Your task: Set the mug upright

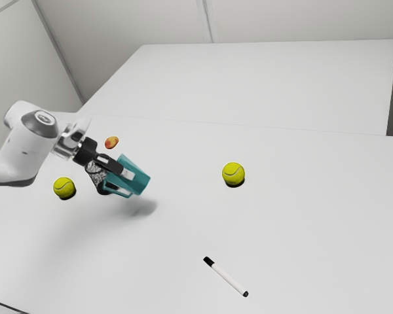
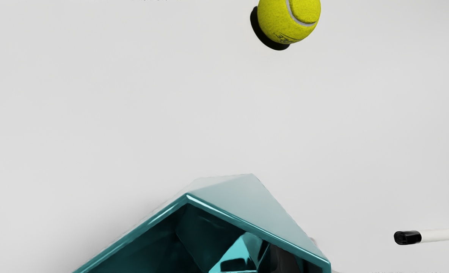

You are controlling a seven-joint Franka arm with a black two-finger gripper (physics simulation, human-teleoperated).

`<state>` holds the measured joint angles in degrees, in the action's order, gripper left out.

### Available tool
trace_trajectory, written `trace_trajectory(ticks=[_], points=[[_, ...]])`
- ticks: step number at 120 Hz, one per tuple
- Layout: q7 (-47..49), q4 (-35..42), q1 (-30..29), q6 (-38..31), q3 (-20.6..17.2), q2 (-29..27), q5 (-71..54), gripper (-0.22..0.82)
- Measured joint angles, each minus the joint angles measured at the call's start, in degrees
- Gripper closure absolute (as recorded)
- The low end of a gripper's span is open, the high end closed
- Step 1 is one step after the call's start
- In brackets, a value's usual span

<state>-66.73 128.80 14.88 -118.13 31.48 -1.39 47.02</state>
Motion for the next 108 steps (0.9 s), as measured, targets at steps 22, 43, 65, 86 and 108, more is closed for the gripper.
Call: trace_trajectory(ticks=[22,43,65,86,108], points=[[6.18,-5.45,-1.17,-2.52,-8.45,1.43,-16.76,0.76],[12.9,-7.14,-0.15,-5.01,-14.11,2.89,-31.45,0.76],[18.98,-4.87,4.4,-9.12,-16.05,3.28,-38.67,0.76],[24.07,-1.64,5.73,-13.08,-17.79,2.92,-42.55,0.76],[28.11,-0.3,4.9,-16.29,-17.93,3.24,-44.6,0.76]])
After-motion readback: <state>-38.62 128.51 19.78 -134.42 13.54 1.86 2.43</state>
